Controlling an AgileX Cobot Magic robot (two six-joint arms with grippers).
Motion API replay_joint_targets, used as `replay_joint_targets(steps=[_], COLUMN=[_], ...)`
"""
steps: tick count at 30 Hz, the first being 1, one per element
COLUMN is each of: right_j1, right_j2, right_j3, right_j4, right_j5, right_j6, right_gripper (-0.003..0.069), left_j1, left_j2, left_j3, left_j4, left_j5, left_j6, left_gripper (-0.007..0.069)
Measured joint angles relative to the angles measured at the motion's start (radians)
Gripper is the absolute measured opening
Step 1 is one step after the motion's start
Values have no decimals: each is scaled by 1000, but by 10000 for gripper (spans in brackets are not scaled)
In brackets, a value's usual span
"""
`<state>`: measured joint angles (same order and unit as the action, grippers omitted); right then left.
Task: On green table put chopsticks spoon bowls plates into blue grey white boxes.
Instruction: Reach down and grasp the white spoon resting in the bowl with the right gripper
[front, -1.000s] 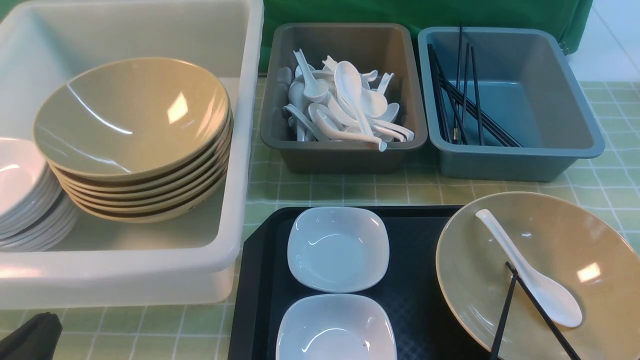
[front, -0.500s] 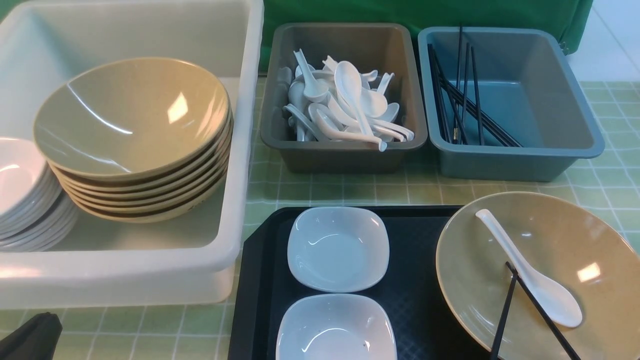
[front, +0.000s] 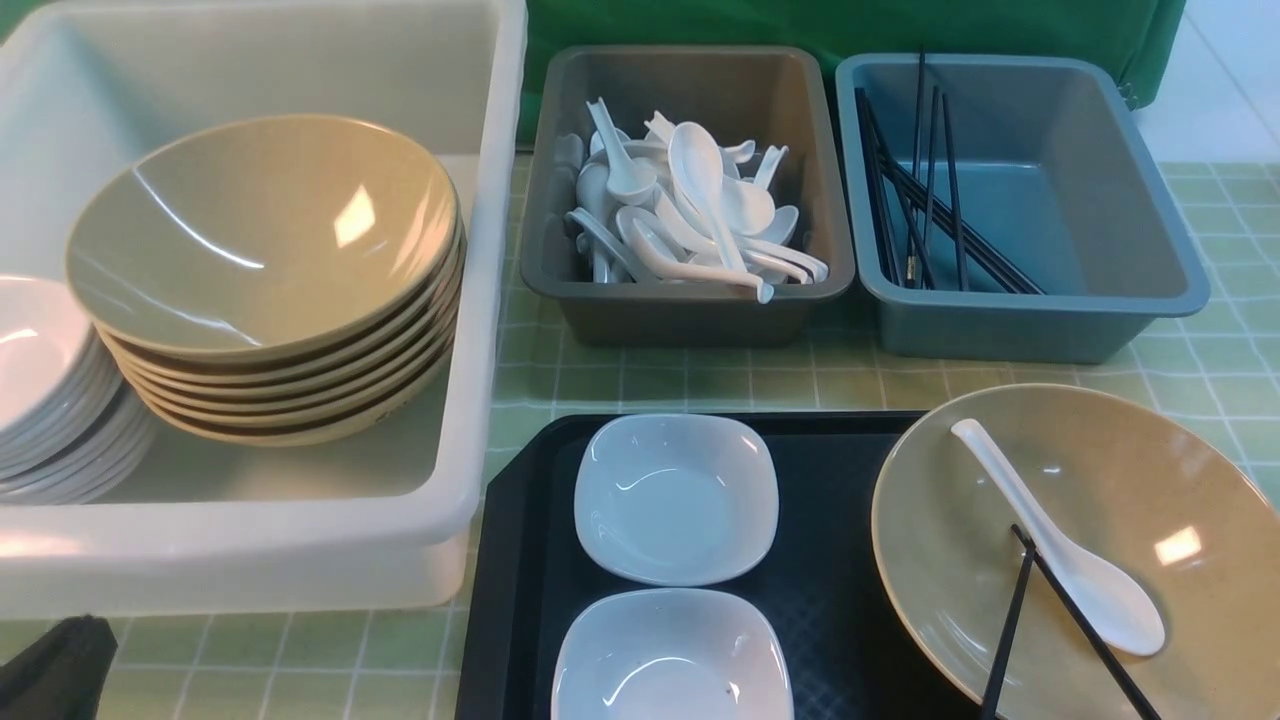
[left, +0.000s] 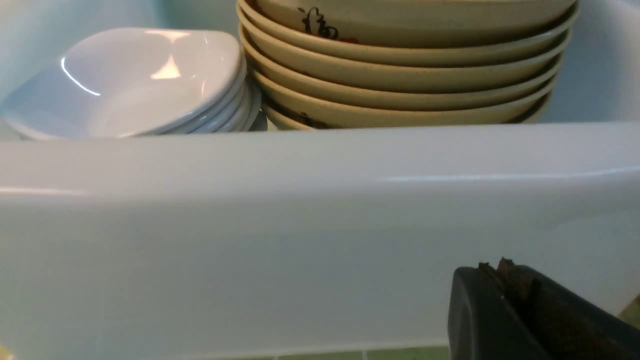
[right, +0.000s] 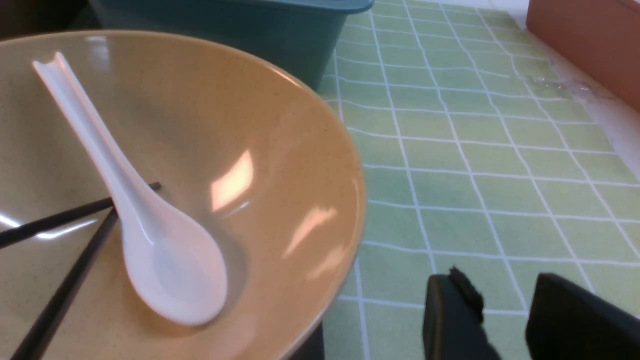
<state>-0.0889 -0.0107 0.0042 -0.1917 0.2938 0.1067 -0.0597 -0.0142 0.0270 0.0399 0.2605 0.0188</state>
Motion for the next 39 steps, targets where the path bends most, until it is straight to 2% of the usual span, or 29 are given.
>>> replay_joint_targets(steps=[9,15,19,21,25,27,31,36,37,39], right_j1=[0,0,0,0,0,0,0,0,0,0], right_j2=[0,0,0,0,0,0,16,184,193,310], right_j3=[15,22,24,24,24,21,-130,-469,-469,-626], right_j4=[0,0,0,0,0,0,-1,-1,-1,-1], right_j5=[-98,-222,-349,-468,-671,-709,-636,-447,-437,-270], right_j6=[0,2,113,215,307,356,431,444,444,428], right_gripper=[236,236,236,236,236,236,236,236,236,236], left_j1=[0,0,0,0,0,0,0,0,0,0], left_j2=[0,0,0,0,0,0,74,295,315,438], left_j3=[0,0,1,1,-3,-30,-242,-574,-586,-718], left_j4=[2,2,-18,-64,-91,-91,-67,-65,-65,-63], left_j5=[-260,-277,-366,-475,-644,-639,-550,-349,-324,-158], left_j6=[3,3,-29,-110,-208,-226,-243,-281,-283,-292], left_gripper=[-1,-1,-1,-1,-1,-1,-1,-1,-1,-1])
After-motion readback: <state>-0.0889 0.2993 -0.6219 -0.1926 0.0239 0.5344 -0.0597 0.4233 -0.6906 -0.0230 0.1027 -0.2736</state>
